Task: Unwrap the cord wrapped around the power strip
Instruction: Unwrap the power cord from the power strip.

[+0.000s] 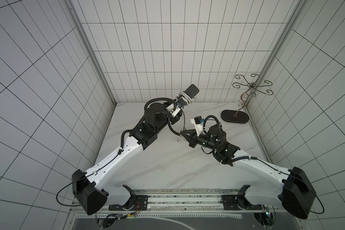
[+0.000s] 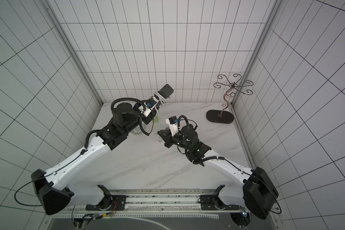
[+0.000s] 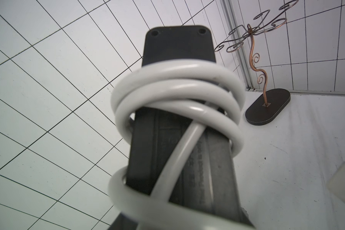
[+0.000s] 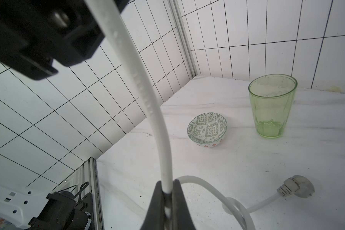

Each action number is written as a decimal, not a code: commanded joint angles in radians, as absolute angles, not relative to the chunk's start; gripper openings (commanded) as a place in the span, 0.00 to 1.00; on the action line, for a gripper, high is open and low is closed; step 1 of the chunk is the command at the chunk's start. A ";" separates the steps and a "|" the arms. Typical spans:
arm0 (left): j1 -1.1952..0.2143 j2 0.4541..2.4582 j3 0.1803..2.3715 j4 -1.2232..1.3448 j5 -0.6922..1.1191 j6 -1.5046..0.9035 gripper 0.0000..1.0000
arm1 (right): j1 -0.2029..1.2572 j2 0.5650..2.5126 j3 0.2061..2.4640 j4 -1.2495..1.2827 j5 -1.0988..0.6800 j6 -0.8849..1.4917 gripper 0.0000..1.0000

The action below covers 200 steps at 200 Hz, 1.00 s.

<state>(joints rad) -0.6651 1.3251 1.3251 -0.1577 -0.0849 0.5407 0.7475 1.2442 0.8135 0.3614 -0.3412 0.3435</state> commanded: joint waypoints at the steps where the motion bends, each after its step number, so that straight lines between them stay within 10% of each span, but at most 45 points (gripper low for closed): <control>1: -0.643 1.290 1.393 -0.108 -0.091 0.532 0.00 | 0.738 1.196 1.018 0.160 -0.368 0.288 0.00; 79: -0.609 1.270 1.527 -0.144 0.014 0.460 0.00 | 0.705 1.226 1.335 -0.132 -0.355 0.211 0.00; 97: -0.612 1.293 1.565 -0.145 0.026 0.419 0.00 | 0.691 1.246 1.320 -0.147 -0.371 0.211 0.51; 112: -0.615 1.316 1.584 -0.143 0.005 0.400 0.00 | 0.674 1.247 1.367 -0.236 -0.376 0.165 0.69; 144: -0.619 1.339 1.612 -0.135 -0.003 0.378 0.00 | 0.600 1.080 1.358 -0.406 -0.323 0.012 0.85; 200: -0.620 1.331 1.628 -0.147 0.012 0.368 0.00 | 0.669 0.903 0.739 0.260 -0.413 -0.038 0.77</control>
<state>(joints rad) -0.6155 1.3445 1.5787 -0.1951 0.0013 0.3988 0.6189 0.8173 0.9089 -0.0151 -0.3553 -0.0151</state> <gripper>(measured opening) 0.504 0.771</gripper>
